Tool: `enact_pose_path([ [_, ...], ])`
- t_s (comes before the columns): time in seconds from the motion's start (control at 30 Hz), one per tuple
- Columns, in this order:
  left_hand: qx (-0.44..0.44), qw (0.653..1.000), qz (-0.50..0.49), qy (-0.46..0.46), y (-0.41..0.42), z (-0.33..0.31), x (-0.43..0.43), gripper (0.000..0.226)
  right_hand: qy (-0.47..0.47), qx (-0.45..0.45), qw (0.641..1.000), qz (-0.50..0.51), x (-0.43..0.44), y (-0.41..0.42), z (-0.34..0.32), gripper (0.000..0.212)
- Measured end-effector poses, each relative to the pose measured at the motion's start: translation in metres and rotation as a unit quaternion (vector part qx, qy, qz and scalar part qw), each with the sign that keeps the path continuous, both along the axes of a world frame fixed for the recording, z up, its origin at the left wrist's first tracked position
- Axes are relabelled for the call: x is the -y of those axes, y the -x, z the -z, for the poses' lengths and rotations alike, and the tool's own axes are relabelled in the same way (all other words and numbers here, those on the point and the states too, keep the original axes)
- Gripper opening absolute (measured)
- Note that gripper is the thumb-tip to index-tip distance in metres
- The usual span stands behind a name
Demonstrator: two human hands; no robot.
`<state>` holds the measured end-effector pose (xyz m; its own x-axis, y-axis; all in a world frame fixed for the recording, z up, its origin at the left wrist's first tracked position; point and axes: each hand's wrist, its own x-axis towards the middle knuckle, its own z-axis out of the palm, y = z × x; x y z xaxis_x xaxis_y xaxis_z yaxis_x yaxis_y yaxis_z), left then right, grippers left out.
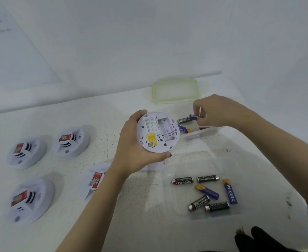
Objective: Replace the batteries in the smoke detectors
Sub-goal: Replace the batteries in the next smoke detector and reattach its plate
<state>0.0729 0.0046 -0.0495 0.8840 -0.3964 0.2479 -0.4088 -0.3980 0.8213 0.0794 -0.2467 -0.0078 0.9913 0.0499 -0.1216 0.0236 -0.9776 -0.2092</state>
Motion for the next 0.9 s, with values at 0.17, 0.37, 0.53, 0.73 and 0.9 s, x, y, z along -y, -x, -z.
enact_pose_path([
  [0.17,0.033,0.999,0.001,-0.036,0.000,-0.001,0.000,0.102,-0.262,0.130,0.956,0.002,-0.010,0.020,-0.013,0.011],
  [0.37,0.091,0.995,0.048,-0.002,0.003,-0.012,0.003,0.081,-0.454,0.141,0.880,-0.007,-0.030,0.042,-0.024,0.019],
  [0.53,0.110,0.990,0.081,0.019,0.007,-0.027,0.008,0.073,-0.385,0.168,0.906,-0.055,-0.041,0.051,-0.018,0.022],
  [0.73,0.128,0.985,0.114,0.035,0.012,-0.042,0.012,0.077,-0.288,0.250,0.920,-0.096,-0.045,0.053,-0.011,0.018],
  [0.9,0.136,0.982,0.108,0.069,0.014,-0.045,0.013,0.079,-0.422,0.189,0.884,-0.072,-0.053,0.063,-0.008,0.028],
])
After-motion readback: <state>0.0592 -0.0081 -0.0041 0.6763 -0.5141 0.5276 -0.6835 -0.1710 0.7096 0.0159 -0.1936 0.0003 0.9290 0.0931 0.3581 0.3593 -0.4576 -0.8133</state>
